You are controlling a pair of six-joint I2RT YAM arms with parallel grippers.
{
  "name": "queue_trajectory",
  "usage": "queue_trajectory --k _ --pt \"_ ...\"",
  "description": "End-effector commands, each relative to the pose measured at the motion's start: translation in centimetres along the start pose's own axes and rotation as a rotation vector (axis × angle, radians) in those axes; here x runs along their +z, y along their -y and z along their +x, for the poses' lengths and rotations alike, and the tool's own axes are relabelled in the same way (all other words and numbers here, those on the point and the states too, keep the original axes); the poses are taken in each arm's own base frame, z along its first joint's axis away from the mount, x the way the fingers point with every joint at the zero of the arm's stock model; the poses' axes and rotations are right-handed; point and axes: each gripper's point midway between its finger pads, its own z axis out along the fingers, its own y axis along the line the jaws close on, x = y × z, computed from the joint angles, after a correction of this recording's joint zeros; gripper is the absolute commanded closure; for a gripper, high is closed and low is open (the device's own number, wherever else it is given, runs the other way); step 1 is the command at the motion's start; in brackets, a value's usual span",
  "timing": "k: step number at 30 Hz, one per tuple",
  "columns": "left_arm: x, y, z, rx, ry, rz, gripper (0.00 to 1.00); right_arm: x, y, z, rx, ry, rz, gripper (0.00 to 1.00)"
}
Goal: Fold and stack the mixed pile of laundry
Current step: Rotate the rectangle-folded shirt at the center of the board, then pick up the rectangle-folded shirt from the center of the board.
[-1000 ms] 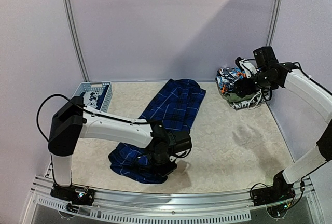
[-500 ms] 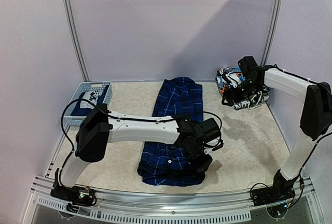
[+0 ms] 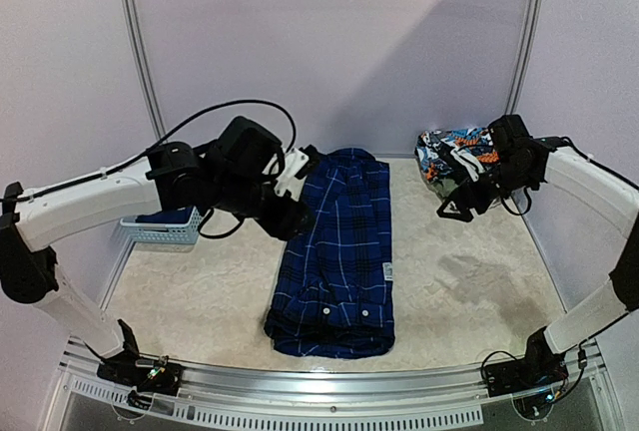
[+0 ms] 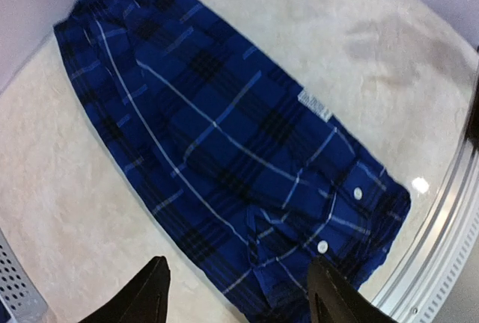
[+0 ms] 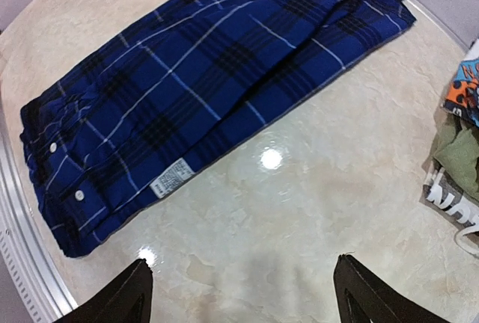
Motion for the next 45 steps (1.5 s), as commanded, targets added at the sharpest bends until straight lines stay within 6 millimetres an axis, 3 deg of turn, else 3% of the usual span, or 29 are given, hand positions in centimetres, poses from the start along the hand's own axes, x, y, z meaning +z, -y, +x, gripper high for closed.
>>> queue_trajectory --k 1,6,9,11,13,17,22,29,33,36,39,42,45 --pt "2.7 2.6 6.7 0.02 -0.176 0.111 0.35 0.5 -5.2 3.2 -0.187 -0.065 -0.16 0.11" --pt "4.1 3.2 10.8 0.033 -0.281 0.12 0.4 3.0 -10.1 5.8 -0.403 -0.154 -0.236 0.13" --pt "3.4 5.9 13.0 0.163 -0.284 0.198 0.41 4.5 -13.0 7.0 -0.565 -0.186 -0.246 0.16" --pt "2.4 8.4 13.4 0.292 -0.2 0.266 0.41 5.1 -15.1 7.8 -0.659 -0.197 -0.263 0.16" --pt "1.6 9.3 14.6 0.417 -0.13 0.278 0.41 5.7 -16.9 8.8 -0.757 -0.206 -0.271 0.16" --pt "0.8 9.1 16.4 0.627 -0.054 0.247 0.39 7.4 -19.6 10.9 -0.926 -0.229 -0.242 0.15" --pt "1.3 7.3 19.6 0.831 -0.174 0.178 0.38 9.1 -21.5 12.2 -0.999 -0.248 -0.232 0.1" --pt "2.2 5.6 22.2 1.039 -0.227 0.093 0.37 10.8 -23.8 11.9 -1.024 -0.256 -0.212 0.09" --pt "1.8 5.0 21.8 1.046 -0.193 0.055 0.36 12.0 -25.0 13.8 -1.054 -0.314 -0.224 0.09" --pt "1.0 4.5 21.1 1.03 -0.153 0.025 0.35 13.2 -24.4 14.1 -1.064 -0.344 -0.147 0.12" --pt "0.6 4.2 21.1 1.025 -0.134 0.014 0.34 14.3 -23.4 13.5 -1.045 -0.369 -0.061 0.29" --pt "0.6 4.7 21.2 1.028 -0.132 0.029 0.34 14.4 -22.5 14.3 -1.034 -0.409 -0.032 0.52" --pt "1.0 5.5 21.7 1.08 -0.14 0.053 0.34 13.8 -21.0 14.9 -1.041 -0.431 0.023 0.64"
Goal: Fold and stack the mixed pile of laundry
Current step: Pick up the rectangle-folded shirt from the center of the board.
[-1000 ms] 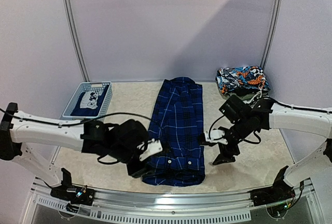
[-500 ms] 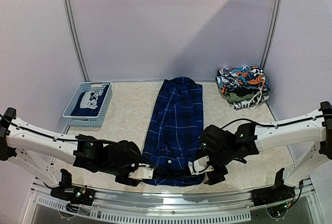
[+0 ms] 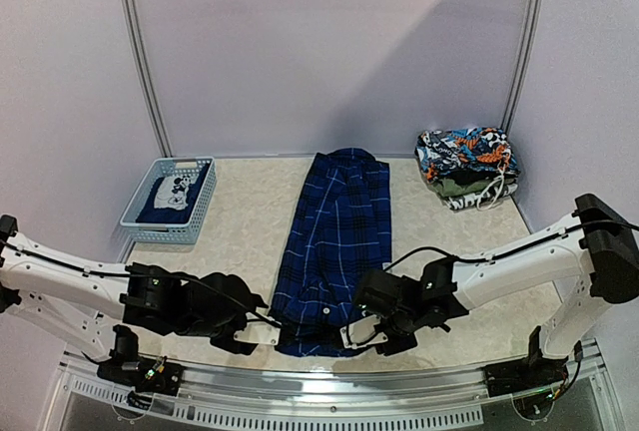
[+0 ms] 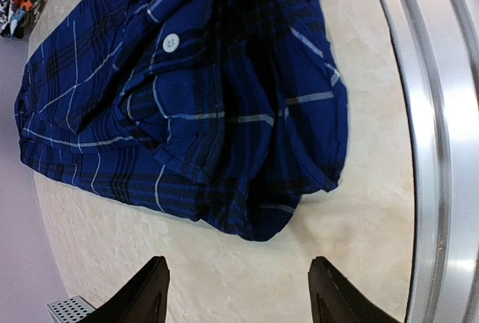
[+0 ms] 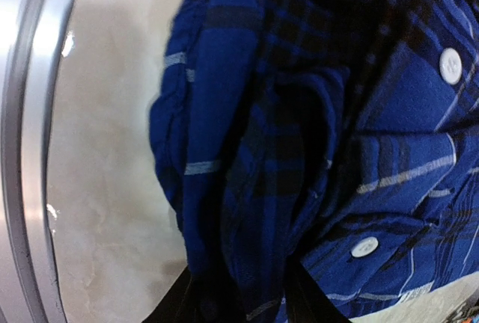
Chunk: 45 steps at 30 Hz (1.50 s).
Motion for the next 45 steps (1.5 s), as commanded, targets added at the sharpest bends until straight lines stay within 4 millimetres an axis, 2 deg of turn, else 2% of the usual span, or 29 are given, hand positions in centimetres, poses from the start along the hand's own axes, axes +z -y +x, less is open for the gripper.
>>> queue_trajectory --k 1,6,10,16,22,27,30,34,40,45 --pt "0.7 1.3 -1.0 0.087 0.012 0.018 0.34 0.2 0.3 3.4 0.023 -0.111 0.056 0.68" --pt "2.1 1.8 -3.0 0.119 0.042 0.032 0.34 -1.8 0.6 4.3 0.05 -0.056 0.063 0.87" --pt "3.7 1.9 -4.7 0.13 0.076 0.01 0.34 -2.9 0.6 4.6 0.062 -0.015 0.05 0.9" --pt "5.1 1.5 -8.6 0.062 0.183 -0.016 0.33 -2.7 0.4 5.0 0.093 -0.013 0.0 0.92" --pt "7.9 1.4 -8.3 0.06 0.079 -0.057 0.32 -2.6 0.6 5.1 0.107 -0.015 0.002 0.92" --pt "8.5 2.5 -8.0 0.059 0.058 -0.004 0.36 -2.7 0.8 5.4 0.126 -0.017 0.0 0.91" --pt "8.6 2.9 -7.2 0.062 0.02 0.014 0.44 -2.7 0.9 5.5 0.138 -0.015 -0.003 0.91" --pt "8.9 3.0 -7.0 0.067 -0.012 0.026 0.66 -2.8 1.1 5.6 0.149 -0.011 -0.007 0.91" --pt "9.3 0.4 -7.8 0.014 -0.015 -0.054 0.99 -2.9 1.4 5.8 0.165 -0.009 -0.007 0.92" --pt "7.2 -3.3 -9.2 -0.087 0.071 -0.136 1.0 -4.2 2.3 5.9 0.19 0.021 0.013 0.97"
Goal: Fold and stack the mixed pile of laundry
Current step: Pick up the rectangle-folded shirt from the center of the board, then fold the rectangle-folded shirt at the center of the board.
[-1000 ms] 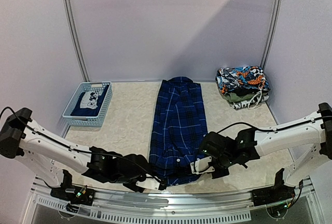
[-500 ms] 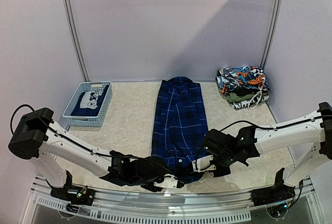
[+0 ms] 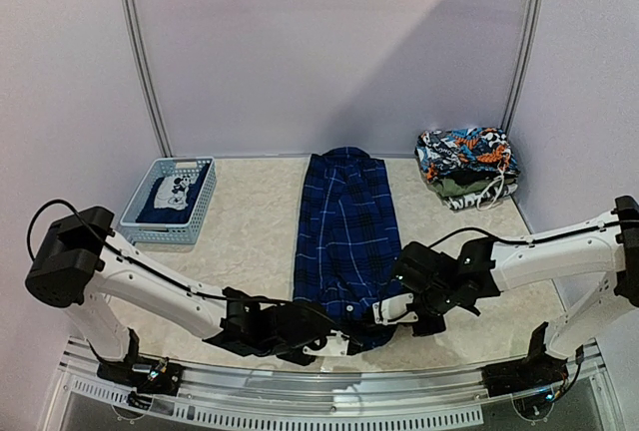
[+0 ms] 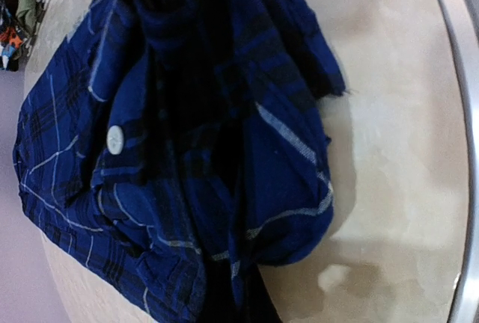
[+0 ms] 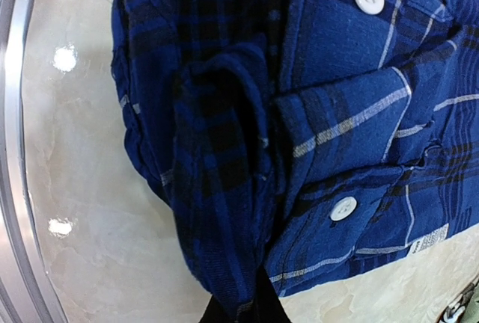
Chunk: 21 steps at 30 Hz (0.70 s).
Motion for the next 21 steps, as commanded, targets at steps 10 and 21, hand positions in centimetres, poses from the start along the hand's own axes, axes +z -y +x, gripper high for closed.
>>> queue_trajectory --k 10,21 --pt "-4.6 -8.9 -4.2 -0.203 0.152 -0.202 1.0 -6.4 4.5 -1.2 0.077 0.097 0.127 0.99" --pt "-6.3 -16.4 -1.9 -0.366 0.122 -0.425 1.0 -9.6 11.4 -0.7 0.151 0.111 0.245 1.0"
